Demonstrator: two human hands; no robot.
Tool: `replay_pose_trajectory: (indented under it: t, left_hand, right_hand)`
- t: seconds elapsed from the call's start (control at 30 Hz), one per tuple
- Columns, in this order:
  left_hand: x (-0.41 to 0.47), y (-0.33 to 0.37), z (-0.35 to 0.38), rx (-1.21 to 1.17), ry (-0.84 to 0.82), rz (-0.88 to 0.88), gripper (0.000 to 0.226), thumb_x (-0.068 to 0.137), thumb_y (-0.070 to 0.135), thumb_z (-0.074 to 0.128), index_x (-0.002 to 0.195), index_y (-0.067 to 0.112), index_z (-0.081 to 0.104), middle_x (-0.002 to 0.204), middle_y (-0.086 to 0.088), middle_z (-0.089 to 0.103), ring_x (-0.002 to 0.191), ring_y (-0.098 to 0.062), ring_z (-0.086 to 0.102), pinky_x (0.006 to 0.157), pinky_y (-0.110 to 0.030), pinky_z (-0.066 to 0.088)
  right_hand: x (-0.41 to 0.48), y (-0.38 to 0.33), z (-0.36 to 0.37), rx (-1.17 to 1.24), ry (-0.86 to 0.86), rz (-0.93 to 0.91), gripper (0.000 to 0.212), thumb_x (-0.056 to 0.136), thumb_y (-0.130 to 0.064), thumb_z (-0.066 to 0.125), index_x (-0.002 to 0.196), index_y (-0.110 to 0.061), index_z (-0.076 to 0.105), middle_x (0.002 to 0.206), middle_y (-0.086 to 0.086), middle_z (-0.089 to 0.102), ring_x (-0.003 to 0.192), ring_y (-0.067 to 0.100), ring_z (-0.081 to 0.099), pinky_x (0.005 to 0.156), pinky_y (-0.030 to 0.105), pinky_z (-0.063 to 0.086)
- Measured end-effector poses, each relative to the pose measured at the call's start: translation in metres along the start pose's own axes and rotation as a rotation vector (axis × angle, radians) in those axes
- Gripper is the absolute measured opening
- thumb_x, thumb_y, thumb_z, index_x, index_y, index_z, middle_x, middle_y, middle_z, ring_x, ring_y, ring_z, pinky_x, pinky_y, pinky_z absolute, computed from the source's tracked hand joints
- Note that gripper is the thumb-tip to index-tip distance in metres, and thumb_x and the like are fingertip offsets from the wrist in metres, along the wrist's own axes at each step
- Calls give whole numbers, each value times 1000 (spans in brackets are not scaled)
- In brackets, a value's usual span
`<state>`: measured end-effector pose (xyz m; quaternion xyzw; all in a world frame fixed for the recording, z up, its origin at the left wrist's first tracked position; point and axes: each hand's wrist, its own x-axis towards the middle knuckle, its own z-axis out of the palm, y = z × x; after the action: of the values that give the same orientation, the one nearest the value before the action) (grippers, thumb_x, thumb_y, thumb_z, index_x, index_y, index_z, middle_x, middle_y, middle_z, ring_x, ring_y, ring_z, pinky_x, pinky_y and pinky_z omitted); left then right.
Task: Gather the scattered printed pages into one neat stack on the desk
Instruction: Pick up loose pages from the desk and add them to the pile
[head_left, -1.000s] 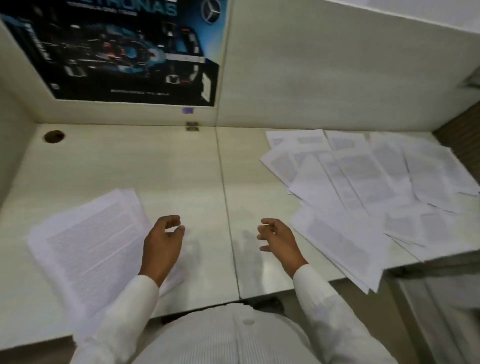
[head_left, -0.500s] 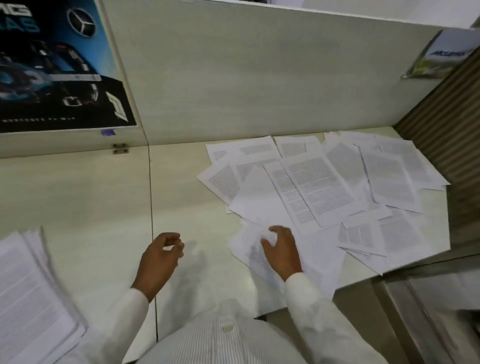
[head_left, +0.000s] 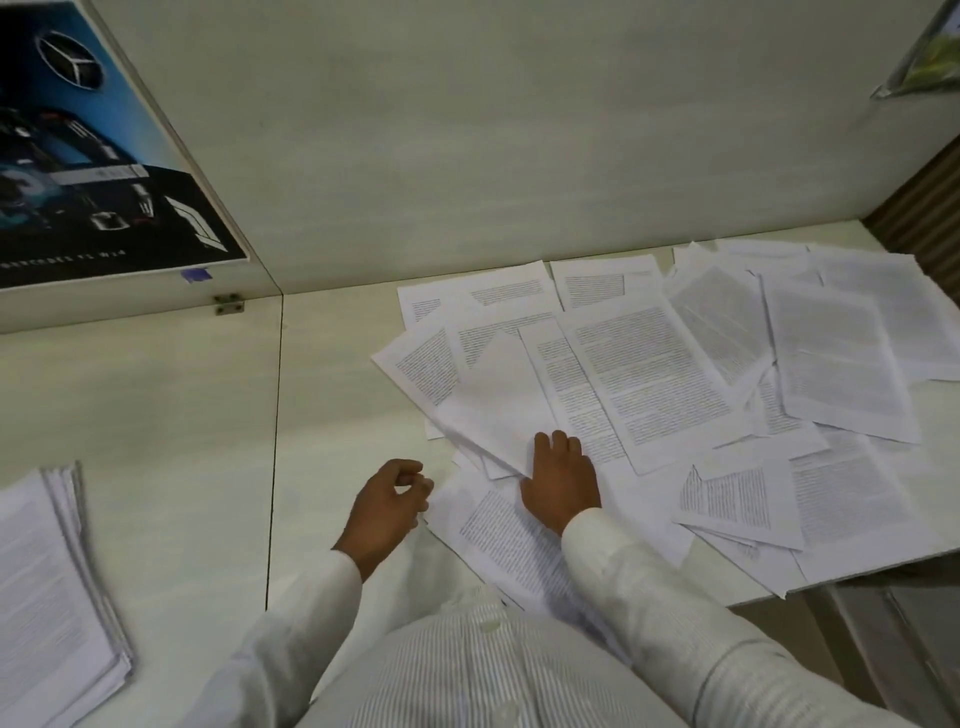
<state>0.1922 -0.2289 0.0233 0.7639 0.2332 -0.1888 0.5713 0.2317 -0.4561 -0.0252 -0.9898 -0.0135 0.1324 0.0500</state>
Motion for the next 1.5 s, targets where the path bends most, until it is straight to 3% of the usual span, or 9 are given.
replay_pose_trajectory:
  t: [0.2, 0.33, 0.43, 0.53, 0.63, 0.83, 1.1, 1.4, 1.5]
  left_hand:
    - [16, 2, 2, 40, -27, -106, 24, 95, 18, 61, 117, 12, 59, 107, -10, 65, 81, -23, 65, 69, -34, 53]
    - [46, 12, 5, 48, 22, -169, 34, 92, 17, 64, 123, 6, 54, 99, -14, 65, 76, -21, 59, 67, -36, 52]
    - [74, 31, 9, -5, 92, -192, 38, 90, 17, 64, 126, 7, 51, 91, -12, 62, 71, -23, 57, 63, -34, 50]
    - [98, 51, 12, -60, 135, -209, 13, 90, 16, 62, 94, 4, 59, 80, -13, 54, 62, -24, 51, 53, -30, 46]
    - [110, 67, 15, -179, 137, -268, 18, 93, 12, 58, 77, 7, 52, 67, -9, 46, 50, -19, 42, 40, -22, 34]
    - [125, 71, 15, -253, 129, -328, 13, 92, 16, 64, 86, 5, 60, 69, -9, 52, 53, -18, 44, 41, -22, 35]
    - [136, 75, 21, -234, 58, -350, 39, 91, 48, 63, 109, 13, 65, 101, -7, 73, 83, -23, 68, 61, -29, 52]
    - [125, 87, 76, -163, -93, -263, 32, 87, 17, 75, 117, 12, 65, 108, -5, 70, 83, -19, 67, 60, -24, 56]
    - [124, 81, 85, -159, -8, -210, 32, 86, 5, 72, 118, 5, 66, 111, -9, 69, 93, -26, 66, 79, -31, 56]
  right_hand:
    - [4, 47, -14, 609, -58, 53, 26, 94, -15, 59, 118, -11, 65, 117, 3, 66, 111, 22, 60, 89, 25, 44]
    - [6, 59, -38, 789, -98, 132, 14, 99, -20, 54, 93, -18, 66, 83, -6, 66, 83, 17, 62, 61, 20, 40]
    - [10, 48, -55, 887, -123, 99, 14, 99, -22, 55, 92, -15, 66, 82, -2, 65, 74, 14, 59, 63, 23, 43]
    - [16, 30, -85, 1143, -246, 1, 14, 95, -22, 63, 100, -12, 71, 91, 7, 73, 79, 20, 68, 75, 28, 51]
    - [26, 27, -110, 1479, -234, 17, 16, 94, -13, 64, 108, -11, 72, 104, 3, 76, 95, 15, 72, 87, 25, 56]
    - [60, 54, -85, 1036, 24, 312, 14, 97, -20, 57, 86, -15, 65, 84, -3, 66, 76, 15, 61, 63, 24, 44]
    - [79, 87, -42, 721, 120, 425, 13, 96, -19, 59, 102, -9, 63, 100, 9, 65, 90, 27, 63, 75, 34, 50]
    - [81, 67, -24, 448, 40, 334, 36, 93, -34, 61, 115, -6, 60, 118, 13, 53, 111, 30, 47, 87, 43, 49]
    - [81, 62, -23, 613, -76, 303, 41, 93, -43, 60, 117, -9, 62, 117, 10, 54, 109, 27, 53, 91, 42, 51]
